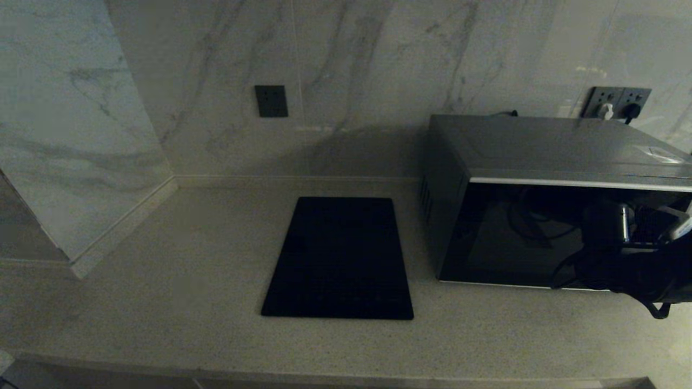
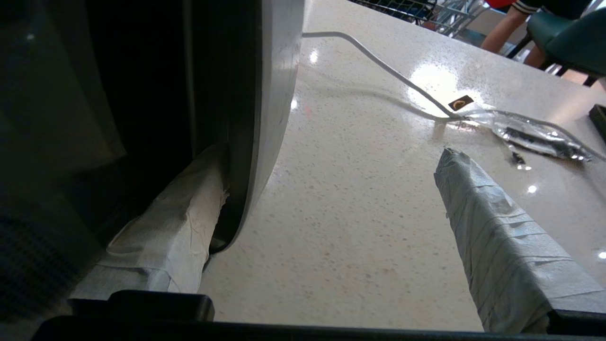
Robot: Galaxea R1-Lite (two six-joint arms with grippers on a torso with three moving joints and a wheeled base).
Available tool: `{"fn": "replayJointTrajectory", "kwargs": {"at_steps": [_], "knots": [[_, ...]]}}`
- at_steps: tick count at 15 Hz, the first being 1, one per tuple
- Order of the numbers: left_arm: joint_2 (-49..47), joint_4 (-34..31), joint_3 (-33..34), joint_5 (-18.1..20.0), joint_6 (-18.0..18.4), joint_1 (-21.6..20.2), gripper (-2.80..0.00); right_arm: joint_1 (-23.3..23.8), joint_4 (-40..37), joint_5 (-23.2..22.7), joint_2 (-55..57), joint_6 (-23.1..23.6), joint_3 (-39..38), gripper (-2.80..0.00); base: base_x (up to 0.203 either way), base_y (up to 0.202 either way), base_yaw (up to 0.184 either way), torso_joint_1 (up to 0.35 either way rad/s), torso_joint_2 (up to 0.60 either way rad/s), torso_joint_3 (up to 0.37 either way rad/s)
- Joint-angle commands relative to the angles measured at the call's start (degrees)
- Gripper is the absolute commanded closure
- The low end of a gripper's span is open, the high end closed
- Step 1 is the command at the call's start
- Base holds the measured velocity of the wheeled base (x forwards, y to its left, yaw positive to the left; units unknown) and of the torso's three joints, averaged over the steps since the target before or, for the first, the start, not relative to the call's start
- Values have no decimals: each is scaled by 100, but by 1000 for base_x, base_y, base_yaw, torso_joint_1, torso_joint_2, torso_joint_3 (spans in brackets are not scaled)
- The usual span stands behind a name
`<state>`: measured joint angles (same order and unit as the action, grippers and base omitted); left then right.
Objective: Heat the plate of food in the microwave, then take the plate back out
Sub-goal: Open the microwave oven
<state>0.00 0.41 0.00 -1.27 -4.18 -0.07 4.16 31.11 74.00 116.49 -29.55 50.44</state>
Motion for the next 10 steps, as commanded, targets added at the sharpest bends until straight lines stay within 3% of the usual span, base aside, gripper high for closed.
{"fn": "replayJointTrajectory", "kwargs": {"at_steps": [1, 9, 10], "knots": [[-8, 2, 0, -5, -4, -1, 0, -3, 176, 115, 40, -7, 38, -280, 0, 0, 0, 0, 0, 0], [-4, 2, 0, -5, -4, -1, 0, -91, 229, 256, 49, -7, 28, -280, 0, 0, 0, 0, 0, 0], [-7, 2, 0, -5, -4, -1, 0, -91, 229, 256, 40, -16, 27, 0, 0, 0, 0, 0, 0, 0]]}}
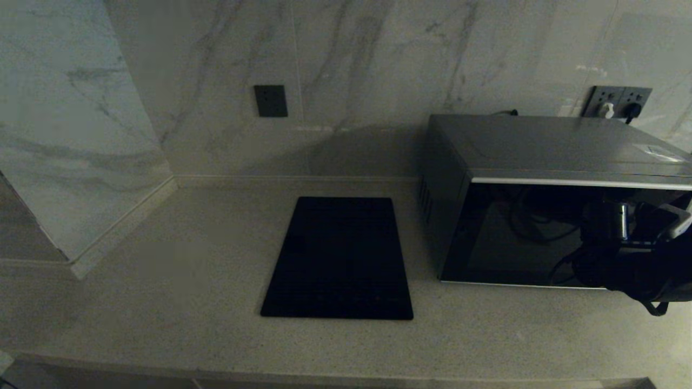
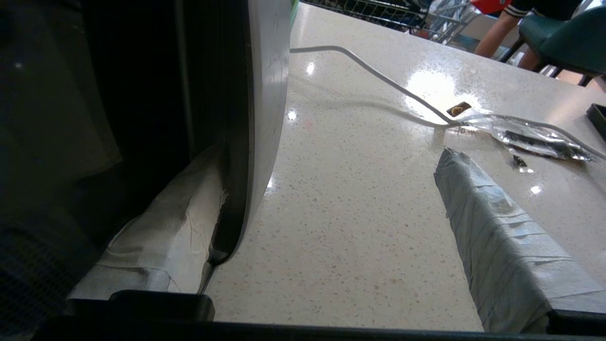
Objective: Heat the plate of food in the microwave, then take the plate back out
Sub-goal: Open the microwave oven
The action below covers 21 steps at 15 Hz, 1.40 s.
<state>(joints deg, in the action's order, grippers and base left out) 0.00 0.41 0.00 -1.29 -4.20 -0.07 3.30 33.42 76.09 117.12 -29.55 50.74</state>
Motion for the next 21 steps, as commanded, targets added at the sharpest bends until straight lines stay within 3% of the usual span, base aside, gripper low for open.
{"fn": "replayJointTrajectory", "kwargs": {"at_steps": [1, 15, 21], "knots": [[0, 2, 0, -3, -2, -1, 0, -5, -3, 46, -14, -7, -11, 0, 0, 0, 0, 0, 0, 0], [0, 2, 0, -3, -2, -1, 0, -5, 35, 143, 48, -42, -74, 0, 0, 0, 0, 0, 0, 0], [-7, 2, 0, -3, -2, -1, 0, 43, 86, 405, 163, -42, -143, 0, 0, 0, 0, 0, 0, 0]]}}
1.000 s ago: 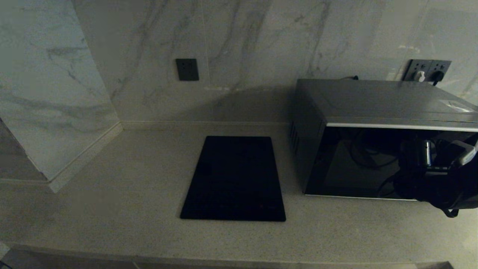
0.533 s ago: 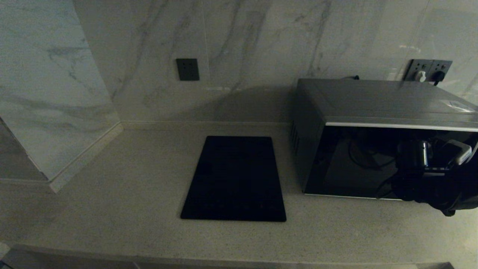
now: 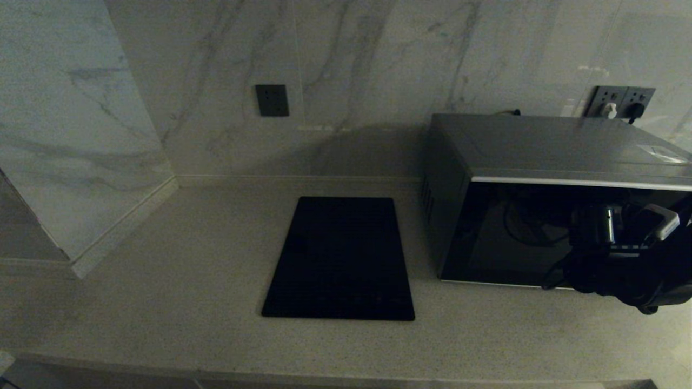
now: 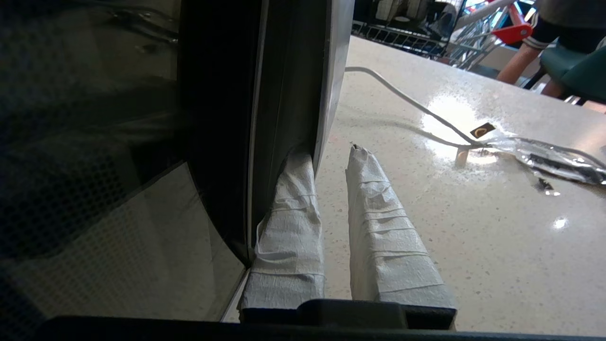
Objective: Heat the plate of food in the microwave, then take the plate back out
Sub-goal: Open the microwave oven
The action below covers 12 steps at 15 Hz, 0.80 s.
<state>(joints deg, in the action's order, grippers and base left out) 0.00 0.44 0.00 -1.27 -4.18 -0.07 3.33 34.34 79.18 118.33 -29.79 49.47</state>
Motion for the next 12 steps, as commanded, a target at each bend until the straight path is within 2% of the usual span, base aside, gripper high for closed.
{"fn": "replayJointTrajectory", "kwargs": {"at_steps": [1, 3, 12], "knots": [[-9, 0, 0, -5, -4, -1, 0, 95, -6, 191, 33, -21, -16, 0, 0, 0, 0, 0, 0, 0], [0, 0, 0, -5, -4, -1, 0, 166, -15, 326, 12, -88, -22, 0, 0, 0, 0, 0, 0, 0], [-3, 0, 0, -5, -4, -1, 0, 335, -33, 391, -284, -301, -276, 0, 0, 0, 0, 0, 0, 0]]}}
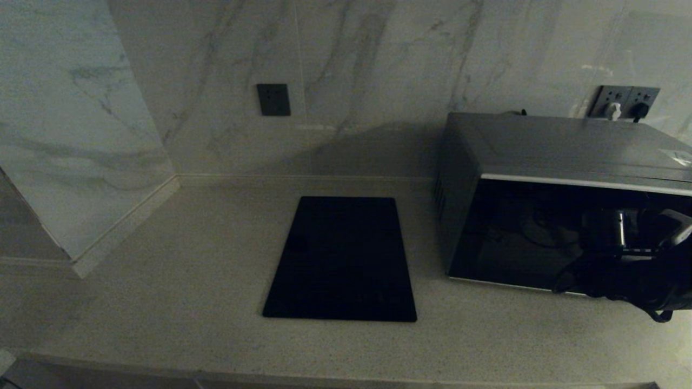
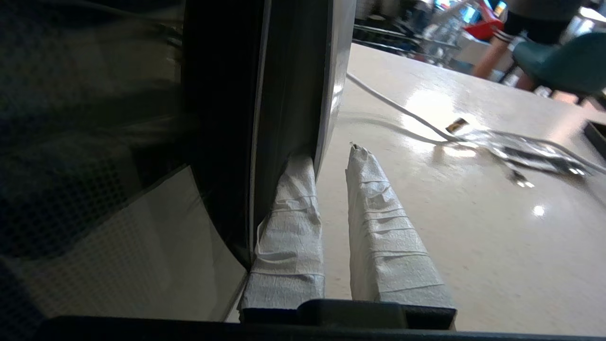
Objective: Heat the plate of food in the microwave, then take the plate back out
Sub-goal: Open the microwave oven
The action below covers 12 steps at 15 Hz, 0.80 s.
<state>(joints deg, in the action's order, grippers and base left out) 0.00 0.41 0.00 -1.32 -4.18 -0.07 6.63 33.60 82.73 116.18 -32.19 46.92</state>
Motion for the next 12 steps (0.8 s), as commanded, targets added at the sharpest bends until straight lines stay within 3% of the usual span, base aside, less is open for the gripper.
{"fn": "replayJointTrajectory", "kwargs": {"at_steps": [1, 9, 12], "knots": [[-9, 2, 0, 0, -4, -1, 0, 5, 42, 38, -69, -133, -48, 0, 0, 0, 0, 0, 0, 0], [-8, 2, 0, 0, -4, -1, 0, -153, 74, 59, -150, -283, -280, 0, 0, 0, 0, 0, 0, 0], [0, 2, 0, 0, -4, -1, 0, -496, 123, -342, -613, -274, -478, 0, 0, 0, 0, 0, 0, 0]]}}
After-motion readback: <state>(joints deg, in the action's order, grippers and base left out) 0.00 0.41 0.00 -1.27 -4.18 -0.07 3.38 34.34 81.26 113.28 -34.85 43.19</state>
